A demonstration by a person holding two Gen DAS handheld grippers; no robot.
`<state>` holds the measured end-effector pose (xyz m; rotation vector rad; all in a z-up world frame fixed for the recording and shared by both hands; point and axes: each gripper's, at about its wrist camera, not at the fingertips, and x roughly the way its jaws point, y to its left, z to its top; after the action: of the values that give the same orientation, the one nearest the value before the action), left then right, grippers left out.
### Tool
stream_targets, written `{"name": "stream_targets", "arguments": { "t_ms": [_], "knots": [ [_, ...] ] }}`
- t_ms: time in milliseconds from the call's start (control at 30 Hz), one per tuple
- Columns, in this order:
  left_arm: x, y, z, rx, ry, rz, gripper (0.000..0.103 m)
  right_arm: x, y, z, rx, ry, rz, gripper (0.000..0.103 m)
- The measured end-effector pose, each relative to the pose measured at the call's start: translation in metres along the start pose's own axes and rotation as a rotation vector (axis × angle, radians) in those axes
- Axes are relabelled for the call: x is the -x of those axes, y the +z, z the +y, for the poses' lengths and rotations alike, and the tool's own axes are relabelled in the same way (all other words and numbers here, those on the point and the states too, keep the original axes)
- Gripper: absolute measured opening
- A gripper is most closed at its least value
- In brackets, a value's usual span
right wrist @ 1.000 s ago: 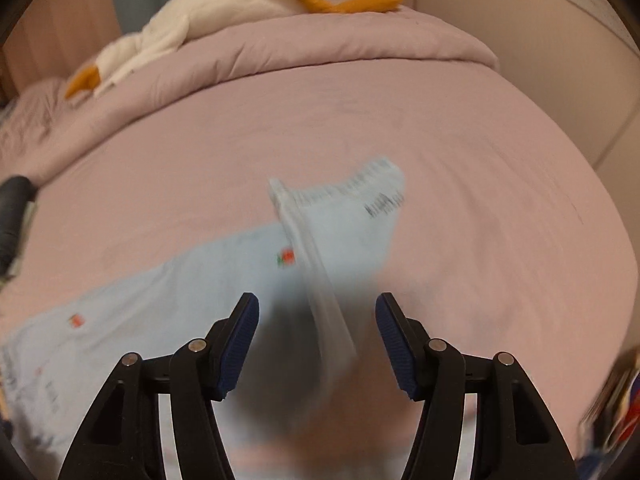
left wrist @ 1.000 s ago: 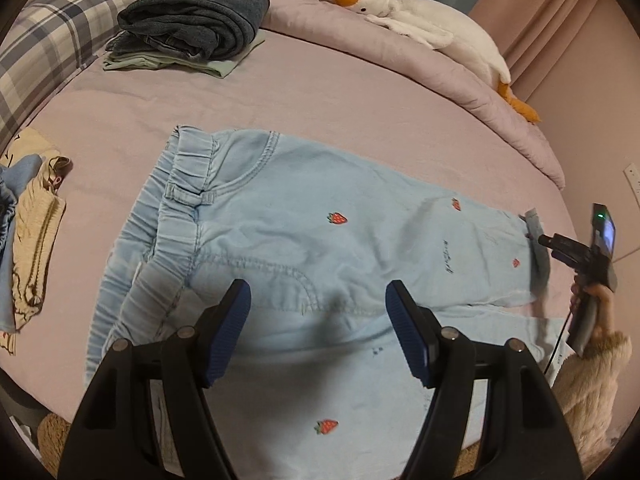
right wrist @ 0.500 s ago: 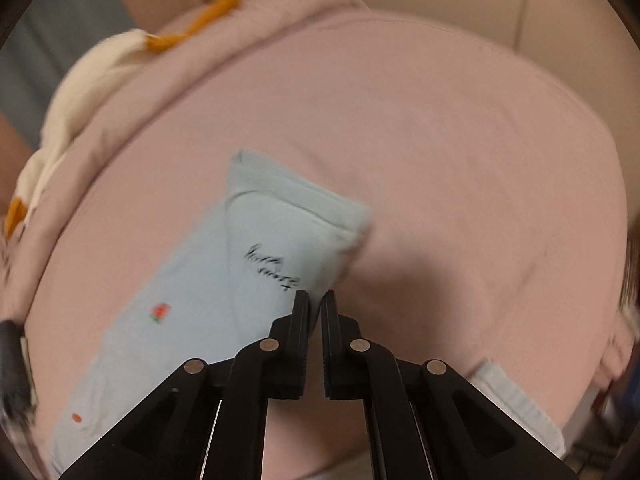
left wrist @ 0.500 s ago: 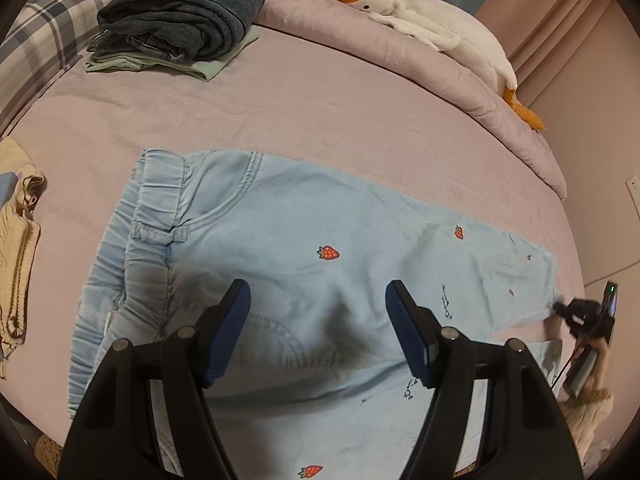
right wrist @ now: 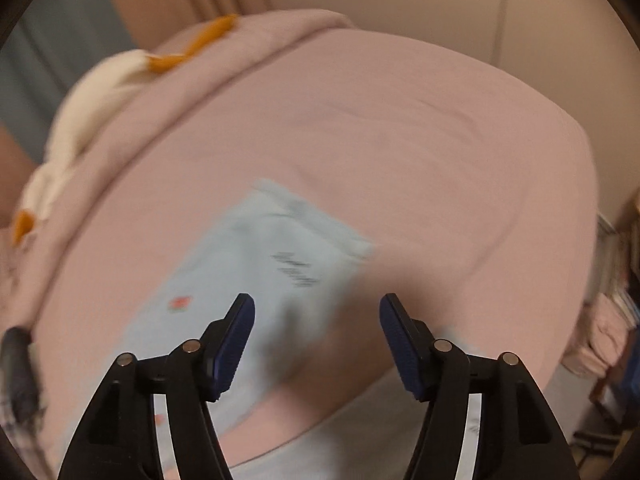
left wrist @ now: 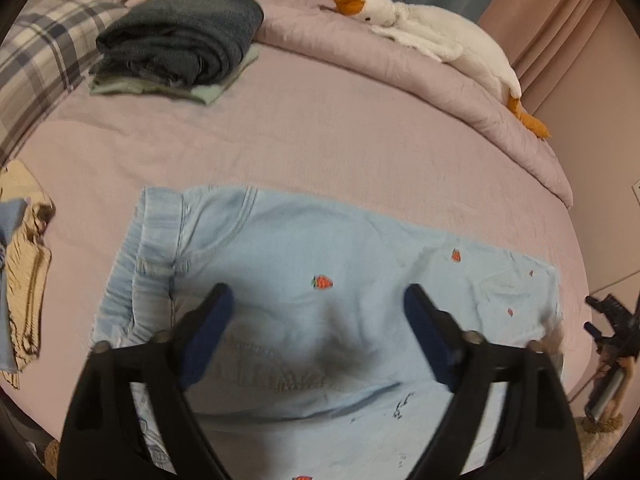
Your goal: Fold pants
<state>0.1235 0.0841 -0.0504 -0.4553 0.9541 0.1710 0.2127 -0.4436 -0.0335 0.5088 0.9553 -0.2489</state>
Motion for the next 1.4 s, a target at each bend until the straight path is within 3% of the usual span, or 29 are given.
{"name": "stream_targets", "arguments": {
  "t_ms": [100, 233, 333, 467, 667, 700, 767, 800, 833, 867, 933, 1133, 1300, 1333, 1400],
  "knots": [
    [0.001, 0.008, -0.003, 0.004, 0.001, -0.013, 0.092, 0.011, 0.005, 0.037, 0.057, 0.132, 0.019, 0.08],
    [-0.017, 0.027, 0.001, 0.113, -0.068, 0.031, 0.092, -0.009, 0.006, 0.094, 0.122, 0.208, 0.114, 0.081],
    [-0.044, 0.04, 0.001, 0.199, -0.127, 0.097, 0.09, -0.043, 0.011, 0.124, 0.13, 0.192, 0.189, 0.082],
    [-0.069, 0.056, 0.002, 0.246, -0.056, 0.11, 0.089, -0.088, 0.001, 0.137, 0.069, 0.149, 0.296, 0.081],
    [-0.102, 0.062, 0.015, 0.382, -0.072, 0.208, 0.082, -0.128, -0.005, 0.137, 0.051, -0.023, 0.3, 0.08],
    [-0.106, 0.063, 0.016, 0.392, -0.064, 0.217, 0.081, -0.13, -0.006, 0.135, 0.048, -0.034, 0.293, 0.078],
    [-0.113, 0.066, 0.017, 0.411, -0.05, 0.231, 0.08, -0.122, -0.008, 0.138, 0.106, -0.085, 0.24, 0.062],
    [-0.116, 0.068, 0.016, 0.419, -0.046, 0.238, 0.08, -0.118, -0.01, 0.139, 0.142, -0.129, 0.214, 0.034],
    [-0.117, 0.068, 0.015, 0.421, -0.041, 0.242, 0.08, -0.115, -0.01, 0.138, 0.156, -0.133, 0.198, 0.022],
    [-0.118, 0.069, 0.013, 0.417, -0.033, 0.248, 0.08, -0.112, -0.01, 0.133, 0.148, -0.105, 0.201, 0.02],
    [-0.117, 0.071, 0.01, 0.404, -0.023, 0.248, 0.08, -0.096, -0.009, 0.122, 0.116, -0.027, 0.207, 0.007],
    [-0.114, 0.069, 0.01, 0.401, 0.003, 0.257, 0.08, 0.008, -0.023, 0.09, 0.073, 0.246, 0.053, 0.006],
    [-0.116, 0.065, 0.004, 0.376, -0.005, 0.3, 0.078, 0.062, -0.052, 0.045, 0.056, 0.326, -0.017, 0.006],
    [-0.12, 0.064, 0.003, 0.372, -0.003, 0.314, 0.075, 0.07, -0.059, 0.039, 0.045, 0.34, -0.021, 0.006],
    [-0.126, 0.062, 0.002, 0.331, 0.053, 0.322, 0.04, 0.077, -0.068, 0.029, 0.037, 0.362, -0.021, 0.006]
  ]
}}
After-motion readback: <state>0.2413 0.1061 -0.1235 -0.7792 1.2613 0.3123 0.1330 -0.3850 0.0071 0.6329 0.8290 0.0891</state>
